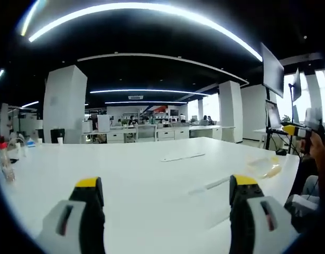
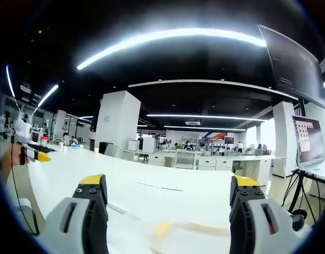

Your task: Snap each plastic latch of the storage box into its locked position after aligning the lid with the box until every specified latch is closed and the lid sits flush.

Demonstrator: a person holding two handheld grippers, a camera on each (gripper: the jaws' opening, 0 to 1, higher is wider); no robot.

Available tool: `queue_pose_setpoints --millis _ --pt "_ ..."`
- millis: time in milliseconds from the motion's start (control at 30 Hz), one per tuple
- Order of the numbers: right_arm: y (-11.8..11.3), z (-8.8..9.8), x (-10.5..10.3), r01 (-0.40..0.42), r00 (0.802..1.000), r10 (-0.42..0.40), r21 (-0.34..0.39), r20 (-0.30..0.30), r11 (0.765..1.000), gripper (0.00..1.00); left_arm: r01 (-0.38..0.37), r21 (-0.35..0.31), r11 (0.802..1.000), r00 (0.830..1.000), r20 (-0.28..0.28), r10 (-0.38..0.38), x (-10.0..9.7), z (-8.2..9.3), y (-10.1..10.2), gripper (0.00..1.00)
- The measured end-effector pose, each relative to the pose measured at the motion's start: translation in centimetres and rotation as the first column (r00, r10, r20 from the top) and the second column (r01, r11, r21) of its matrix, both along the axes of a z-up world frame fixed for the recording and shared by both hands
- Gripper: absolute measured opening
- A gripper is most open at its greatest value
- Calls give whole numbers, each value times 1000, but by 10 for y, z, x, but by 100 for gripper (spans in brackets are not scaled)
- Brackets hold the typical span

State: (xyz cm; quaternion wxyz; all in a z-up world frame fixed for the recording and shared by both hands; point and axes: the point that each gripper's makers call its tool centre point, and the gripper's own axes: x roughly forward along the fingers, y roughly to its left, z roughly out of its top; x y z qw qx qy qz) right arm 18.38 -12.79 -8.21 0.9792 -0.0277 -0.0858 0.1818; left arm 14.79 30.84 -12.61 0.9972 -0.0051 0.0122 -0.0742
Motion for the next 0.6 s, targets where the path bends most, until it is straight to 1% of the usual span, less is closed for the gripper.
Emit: queue_pose_setpoints --millis 200,300,400,600 --pt "0 1 0 -2 1000 2 7 0 1000 100 -18 -11 1000 1000 1 18 -1 1 4 100" --pt "2 3 -1 -18 1000 18 12 9 1000 100 -58 -25 998 998 -3 58 -2 0 12 100" --pt "3 4 -2 -21 1000 21 15 13 1000 100 -62 -32 998 998 0 62 -2 1 15 100" --pt "3 4 -1 -26 1000 26 13 12 1000 100 -40 -23 999 999 2 40 -1 2 11 100"
